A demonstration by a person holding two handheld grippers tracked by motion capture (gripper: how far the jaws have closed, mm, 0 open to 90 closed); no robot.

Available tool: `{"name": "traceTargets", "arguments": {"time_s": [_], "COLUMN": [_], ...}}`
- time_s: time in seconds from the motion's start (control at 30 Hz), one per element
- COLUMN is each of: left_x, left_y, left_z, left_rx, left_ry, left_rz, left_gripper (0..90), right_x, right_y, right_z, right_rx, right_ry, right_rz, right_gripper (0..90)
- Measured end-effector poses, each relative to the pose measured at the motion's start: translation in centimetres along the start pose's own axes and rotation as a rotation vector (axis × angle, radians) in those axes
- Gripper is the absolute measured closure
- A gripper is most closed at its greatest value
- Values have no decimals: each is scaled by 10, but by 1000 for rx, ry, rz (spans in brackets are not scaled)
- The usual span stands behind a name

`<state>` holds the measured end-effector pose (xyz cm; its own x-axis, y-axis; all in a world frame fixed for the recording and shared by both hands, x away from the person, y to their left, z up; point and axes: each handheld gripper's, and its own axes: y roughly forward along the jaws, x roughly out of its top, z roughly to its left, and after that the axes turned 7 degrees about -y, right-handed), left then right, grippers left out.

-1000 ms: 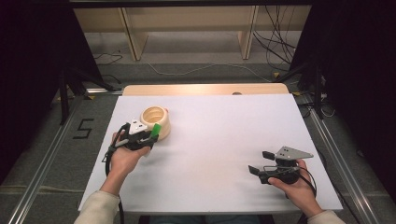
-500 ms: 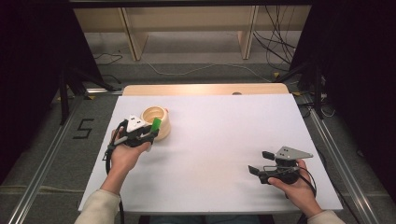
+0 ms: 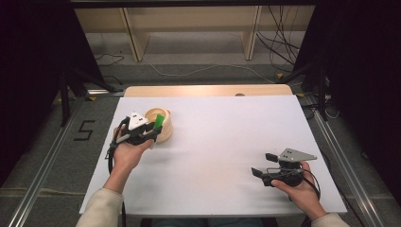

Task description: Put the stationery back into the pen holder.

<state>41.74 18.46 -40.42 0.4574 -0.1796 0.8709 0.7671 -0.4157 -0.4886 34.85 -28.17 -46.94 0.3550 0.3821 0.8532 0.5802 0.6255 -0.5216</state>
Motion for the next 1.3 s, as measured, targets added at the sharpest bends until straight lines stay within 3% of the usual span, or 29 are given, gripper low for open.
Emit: {"name": "traceTargets", "arguments": {"time_s": [0.43, 0.73, 1.3], "left_x": [13, 21, 38], "left_y": [6, 8, 13], "left_z": [0, 3, 8], "left_rx": [-11, -7, 8], "left_ry": [-6, -33, -18], "left_rz": [-15, -26, -69], "left_gripper": [667, 667, 667], "right_x": [0, 0, 0], "right_y": [0, 0, 0], "right_z": [0, 0, 0], "right_rx": [2, 2, 3], "right_ry": [0, -1, -1], "right_rz": [0, 1, 0], "right_gripper": [165, 165, 165]}}
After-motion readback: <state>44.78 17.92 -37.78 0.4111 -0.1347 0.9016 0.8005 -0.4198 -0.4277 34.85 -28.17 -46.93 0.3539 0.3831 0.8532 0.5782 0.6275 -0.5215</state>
